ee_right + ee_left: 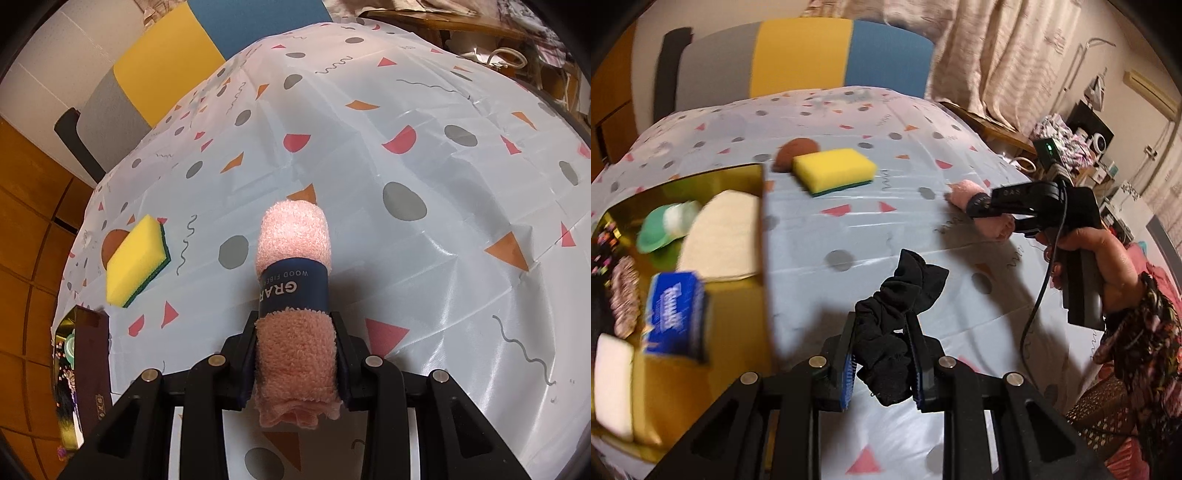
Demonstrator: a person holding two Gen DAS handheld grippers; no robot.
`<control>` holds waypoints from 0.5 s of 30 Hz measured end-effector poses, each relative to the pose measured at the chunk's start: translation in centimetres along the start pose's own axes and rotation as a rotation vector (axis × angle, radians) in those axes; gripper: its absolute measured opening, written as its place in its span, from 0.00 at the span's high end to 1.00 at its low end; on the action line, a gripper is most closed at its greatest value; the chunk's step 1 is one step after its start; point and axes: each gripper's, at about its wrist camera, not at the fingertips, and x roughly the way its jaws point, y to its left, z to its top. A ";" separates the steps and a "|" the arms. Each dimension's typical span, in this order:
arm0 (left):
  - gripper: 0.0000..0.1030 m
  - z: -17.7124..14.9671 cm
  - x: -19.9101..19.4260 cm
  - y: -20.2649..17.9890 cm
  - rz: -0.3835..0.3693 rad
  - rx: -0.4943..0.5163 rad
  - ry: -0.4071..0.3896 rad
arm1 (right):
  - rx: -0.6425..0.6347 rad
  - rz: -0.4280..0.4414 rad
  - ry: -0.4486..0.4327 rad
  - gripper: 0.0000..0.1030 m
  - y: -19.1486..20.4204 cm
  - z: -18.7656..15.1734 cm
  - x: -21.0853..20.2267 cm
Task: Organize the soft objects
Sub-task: 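Carry the black scrunchie into the gold tray and open the left tool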
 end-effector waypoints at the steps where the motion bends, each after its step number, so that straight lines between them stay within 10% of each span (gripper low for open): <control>1: 0.78 -0.2 -0.6 0.6 0.004 -0.007 -0.006 | -0.003 -0.001 0.000 0.66 0.1 -0.1 0.0; 15: 0.78 -3.4 -6.0 10.9 0.183 -0.123 -0.070 | -0.055 0.013 -0.052 0.66 1.3 -0.6 -1.3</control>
